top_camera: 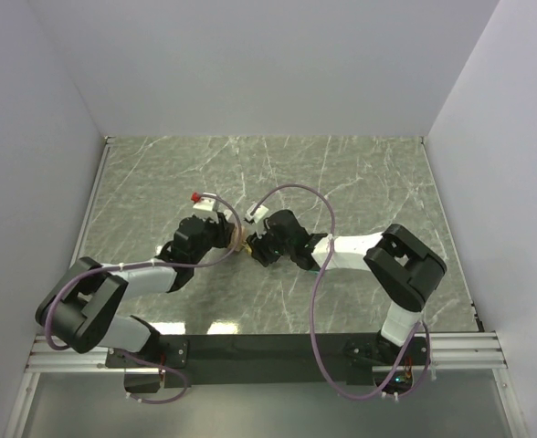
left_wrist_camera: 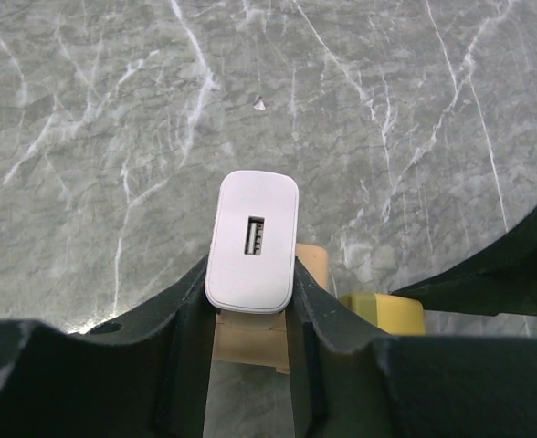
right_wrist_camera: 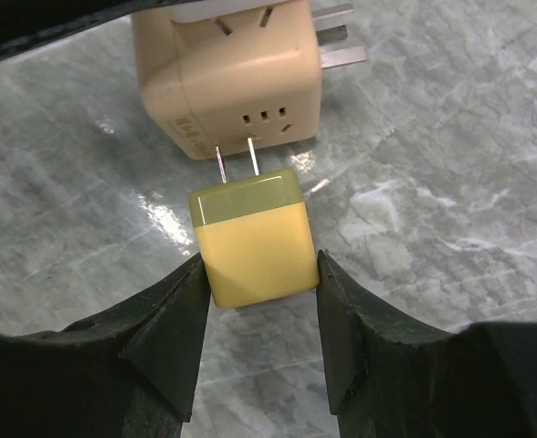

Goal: Insert the plug

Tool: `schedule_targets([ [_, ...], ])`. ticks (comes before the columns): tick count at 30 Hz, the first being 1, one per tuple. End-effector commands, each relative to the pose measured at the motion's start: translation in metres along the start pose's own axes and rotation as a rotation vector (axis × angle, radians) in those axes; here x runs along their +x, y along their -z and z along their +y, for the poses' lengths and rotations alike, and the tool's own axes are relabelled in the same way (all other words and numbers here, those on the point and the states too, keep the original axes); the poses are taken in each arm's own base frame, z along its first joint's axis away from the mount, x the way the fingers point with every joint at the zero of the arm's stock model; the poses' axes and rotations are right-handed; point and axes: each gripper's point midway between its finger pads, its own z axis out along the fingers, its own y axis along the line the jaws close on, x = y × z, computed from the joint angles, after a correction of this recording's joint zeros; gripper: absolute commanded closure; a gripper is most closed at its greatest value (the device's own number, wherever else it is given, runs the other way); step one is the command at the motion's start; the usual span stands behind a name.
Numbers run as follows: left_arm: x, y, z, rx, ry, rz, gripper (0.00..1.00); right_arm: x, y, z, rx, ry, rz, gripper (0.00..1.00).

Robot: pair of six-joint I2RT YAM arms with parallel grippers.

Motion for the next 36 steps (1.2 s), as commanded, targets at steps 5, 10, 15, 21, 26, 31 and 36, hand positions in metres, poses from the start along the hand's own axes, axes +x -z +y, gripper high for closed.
schedule_targets([
  [5, -0.006, -0.007, -0.026, 0.013, -0.129, -0.004, 0.87, -0.024, 0.005, -0.006, 0.053, 0.011, -0.056, 1.00],
  [10, 0.007, -0.015, -0.031, -0.030, -0.195, 0.040, 1.00, -0.027, 0.009, -0.009, 0.068, 0.008, -0.075, 1.00],
  [15, 0.019, -0.021, -0.031, -0.072, -0.240, 0.073, 1.00, -0.023, 0.011, -0.014, 0.090, 0.003, -0.072, 1.00],
  [21, 0.018, -0.020, -0.031, -0.076, -0.239, 0.076, 1.00, -0.015, 0.022, -0.028, 0.137, -0.016, -0.067, 1.00],
  [26, 0.017, -0.018, -0.035, -0.054, -0.243, 0.076, 1.00, -0.013, 0.030, -0.036, 0.158, -0.029, -0.083, 1.00],
  [31, 0.017, -0.017, -0.037, -0.035, -0.241, 0.080, 1.00, -0.016, 0.030, -0.039, 0.170, -0.030, -0.094, 1.00],
  [36, 0.020, -0.017, -0.040, -0.024, -0.245, 0.089, 1.00, -0.019, 0.028, -0.040, 0.164, -0.028, -0.100, 1.00],
])
